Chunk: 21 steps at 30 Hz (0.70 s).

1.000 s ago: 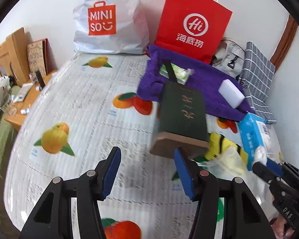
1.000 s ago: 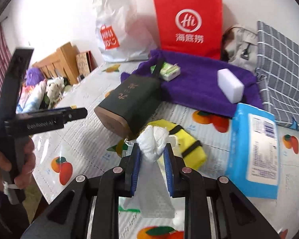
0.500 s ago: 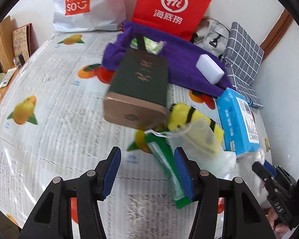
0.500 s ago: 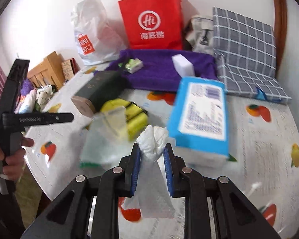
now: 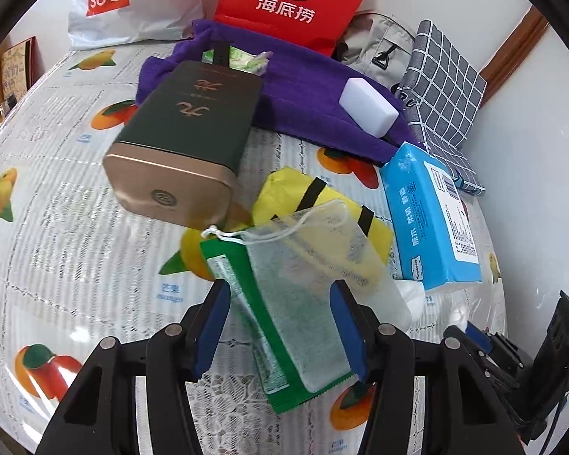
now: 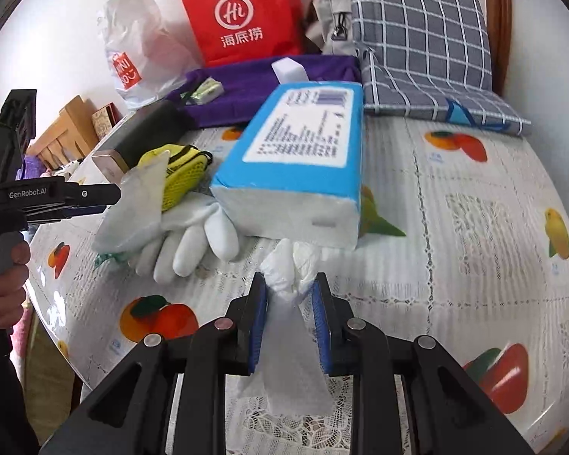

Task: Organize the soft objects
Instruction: 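Lift the white glove with the right tool while the left tool grasps the white mesh bag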

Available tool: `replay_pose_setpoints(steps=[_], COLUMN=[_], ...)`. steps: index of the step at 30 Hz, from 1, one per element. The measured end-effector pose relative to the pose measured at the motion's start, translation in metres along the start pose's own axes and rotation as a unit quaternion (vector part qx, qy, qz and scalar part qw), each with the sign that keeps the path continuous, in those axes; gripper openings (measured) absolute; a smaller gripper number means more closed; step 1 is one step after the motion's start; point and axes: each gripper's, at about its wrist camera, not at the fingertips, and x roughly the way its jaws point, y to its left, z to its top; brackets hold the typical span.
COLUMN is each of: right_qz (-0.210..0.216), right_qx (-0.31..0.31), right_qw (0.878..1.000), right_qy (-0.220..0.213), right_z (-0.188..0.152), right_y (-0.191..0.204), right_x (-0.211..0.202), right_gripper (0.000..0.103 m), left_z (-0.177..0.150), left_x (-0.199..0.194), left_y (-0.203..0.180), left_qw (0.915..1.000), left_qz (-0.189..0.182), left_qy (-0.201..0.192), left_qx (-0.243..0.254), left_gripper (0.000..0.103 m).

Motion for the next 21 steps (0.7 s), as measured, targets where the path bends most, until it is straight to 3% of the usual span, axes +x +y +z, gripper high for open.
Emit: replay_pose_setpoints(steps=[8, 17, 21], right_qz=[0.004, -0.004, -0.008], right_qx=[0.006, 0.011, 0.008], right_qw=[1.000, 1.000, 1.000], right_qy=[0.007, 0.005, 0.003], right_z=[0.001, 0.000, -0.001], right_y=[-0.002, -0.003, 0.001], right_x=[0.009, 0.005, 0.001], right_gripper=[0.024, 0.024, 0.024], left_z=[-0.001, -0.005, -0.008], left_x=[0.007, -0.021, -0.022], left_y=[-0.010, -0.002, -0.003], left_qw=[0.9998, 0.9993, 0.9994], left_qz=[-0.004, -0.001, -0.014], left_qy=[0.003, -0.030, -0.016], left_qx=[0.020, 0.024, 0.028], left_gripper=[0.010, 0.005, 0.005])
